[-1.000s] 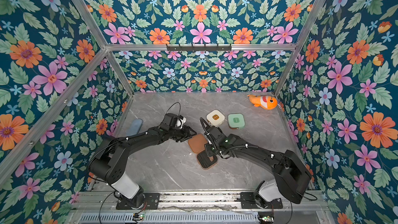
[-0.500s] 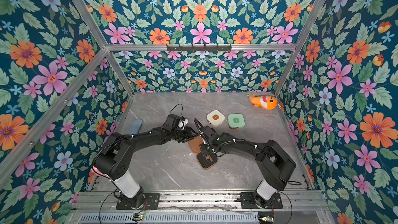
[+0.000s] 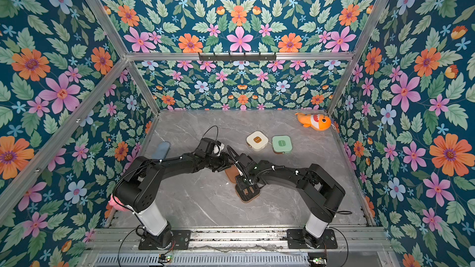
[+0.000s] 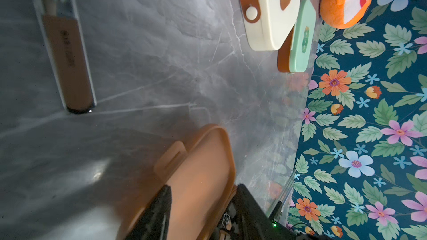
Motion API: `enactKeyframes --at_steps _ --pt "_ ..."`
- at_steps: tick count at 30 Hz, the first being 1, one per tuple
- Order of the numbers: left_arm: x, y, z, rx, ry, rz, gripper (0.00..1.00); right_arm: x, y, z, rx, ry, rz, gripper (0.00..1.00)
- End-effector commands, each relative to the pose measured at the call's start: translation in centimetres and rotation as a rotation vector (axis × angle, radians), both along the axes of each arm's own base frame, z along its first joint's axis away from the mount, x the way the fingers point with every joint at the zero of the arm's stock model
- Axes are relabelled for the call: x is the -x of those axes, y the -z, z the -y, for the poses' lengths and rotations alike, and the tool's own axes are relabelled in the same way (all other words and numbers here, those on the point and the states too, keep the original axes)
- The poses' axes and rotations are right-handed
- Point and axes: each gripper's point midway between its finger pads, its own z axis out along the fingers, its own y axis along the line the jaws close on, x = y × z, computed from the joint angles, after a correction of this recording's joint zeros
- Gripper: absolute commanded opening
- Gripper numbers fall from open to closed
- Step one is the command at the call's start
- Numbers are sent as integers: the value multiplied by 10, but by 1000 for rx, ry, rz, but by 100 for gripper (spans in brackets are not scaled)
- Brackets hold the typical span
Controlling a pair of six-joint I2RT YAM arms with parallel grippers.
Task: Organize nail clipper sets
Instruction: Place the nail clipper in the storage box.
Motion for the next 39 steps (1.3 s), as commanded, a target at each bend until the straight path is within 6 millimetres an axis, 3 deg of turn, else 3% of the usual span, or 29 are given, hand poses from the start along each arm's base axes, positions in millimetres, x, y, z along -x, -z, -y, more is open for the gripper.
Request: enactKeyframes --at_steps 1,14,16,39 --pt "-3 0 0 -1 -1 17 48 -4 3 6 40 -2 31 5" --pt "1 18 -4 -36 -4 -15 46 -1 1 17 76 -8 39 5" --pt "2 19 -5 -39 -5 -17 46 0 -9 16 52 -14 57 5" --pt "1 22 -5 -44 -5 -22 45 20 15 25 120 -67 33 5"
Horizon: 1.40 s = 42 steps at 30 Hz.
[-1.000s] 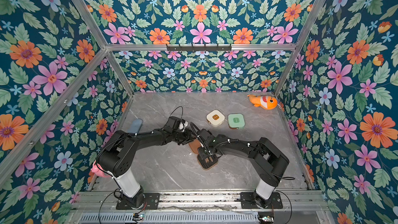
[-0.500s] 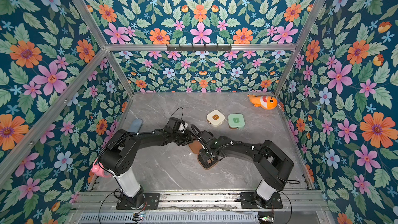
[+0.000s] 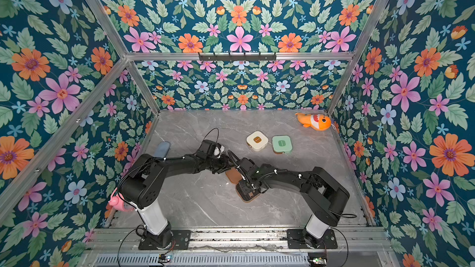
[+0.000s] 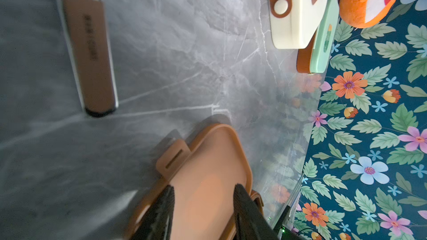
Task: Organize nail clipper sets
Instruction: Place the nail clipper in the storage box.
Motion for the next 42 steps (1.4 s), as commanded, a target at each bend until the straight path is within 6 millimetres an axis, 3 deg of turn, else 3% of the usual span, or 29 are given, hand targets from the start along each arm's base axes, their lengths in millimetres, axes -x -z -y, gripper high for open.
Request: enactKeyframes --at_steps 1,7,8,18,24,39,42 --pt "1 3 -2 -18 2 -1 45 6 5 4 34 -23 -2 5" --pt "0 2 -1 -13 4 0 45 7 2 0 33 -39 5 6" --pt "0 2 -1 -14 4 0 45 9 14 2 62 -40 -18 6" --pt "1 -1 -1 -11 7 5 45 7 23 5 106 -14 -35 12" --pt "1 -3 -1 -12 11 9 45 3 12 1 84 5 -20 28" --pt "3 -4 1 -9 22 10 45 -14 -21 -10 46 36 46 43" --pt "2 -5 2 -7 24 13 45 -15 -26 -13 28 34 49 41"
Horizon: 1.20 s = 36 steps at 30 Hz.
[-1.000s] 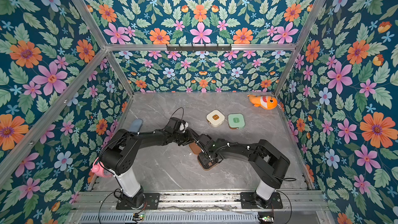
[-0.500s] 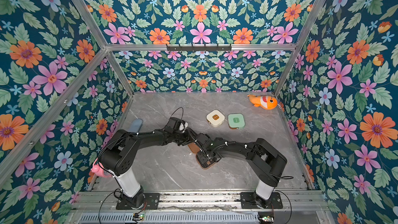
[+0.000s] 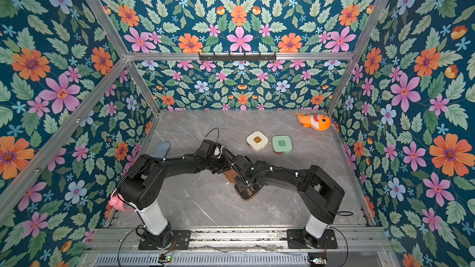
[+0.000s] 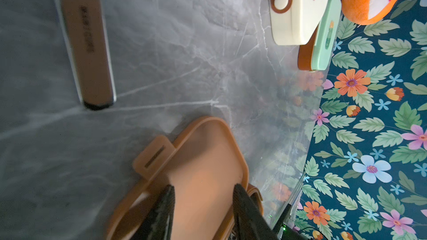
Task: Organize nail clipper sets
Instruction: Place the nail clipper in the storage box.
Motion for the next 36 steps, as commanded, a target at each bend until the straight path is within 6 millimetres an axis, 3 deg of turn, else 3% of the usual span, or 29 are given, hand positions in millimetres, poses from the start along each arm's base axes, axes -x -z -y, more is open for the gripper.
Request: enactKeyframes --at_steps 1,7,17,23,28,30,31,33,36 --pt "0 -2 1 0 18 13 45 -1 -5 1 -3 14 7 38" --pt "-1 -6 2 3 17 19 45 7 0 -5 -33 -3 -36 17" --pt "-2 -13 3 12 20 29 45 17 26 1 -19 21 -86 11" --pt "-8 -41 7 42 21 71 45 18 34 5 -9 33 -95 9" --pt "-20 -87 -6 -5 -16 174 50 15 17 2 -31 33 -72 10" --pt "-27 -101 -19 -73 -47 217 52 13 9 1 -36 38 -60 17" --pt "-31 -107 -27 -119 -62 238 53 10 -9 -2 -73 38 -31 23" --pt "-37 -108 -42 -217 -84 263 54 7 -25 -4 -101 42 -5 32" --pt "-42 -91 -62 -392 -74 239 54 1 -51 -7 -144 53 42 40"
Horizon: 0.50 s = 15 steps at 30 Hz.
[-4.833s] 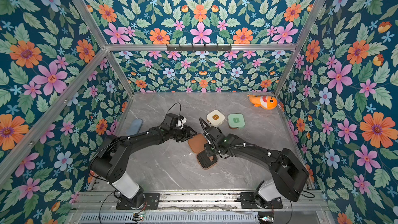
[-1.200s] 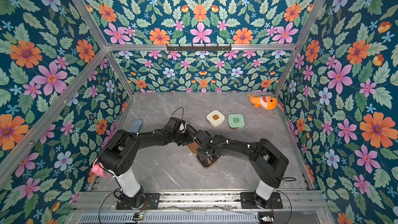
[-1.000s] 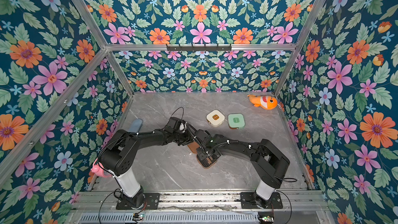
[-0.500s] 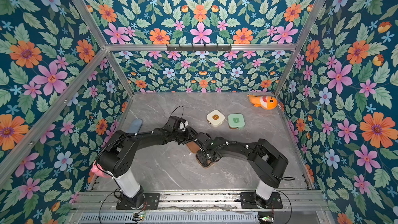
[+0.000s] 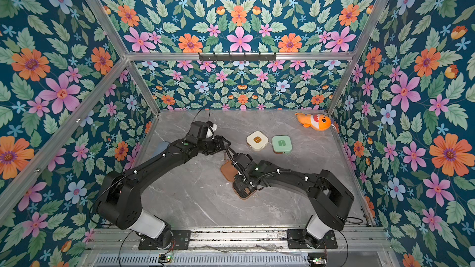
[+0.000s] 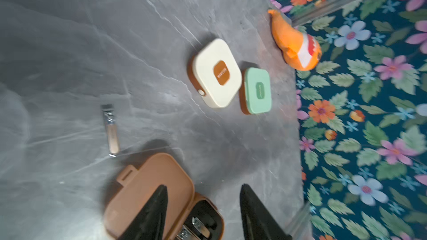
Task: Organize nail clipper sets
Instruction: Place the nail clipper in the storage box.
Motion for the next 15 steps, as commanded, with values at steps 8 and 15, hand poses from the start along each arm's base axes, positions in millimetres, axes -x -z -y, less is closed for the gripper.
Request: enactKeyframes --at_steps 8,15 --pt "-11 73 -48 -461 -35 -109 55 -4 -64 9 -86 48 104 50" --pt "-29 99 -33 -548 0 -134 52 7 -73 23 -123 66 112 52"
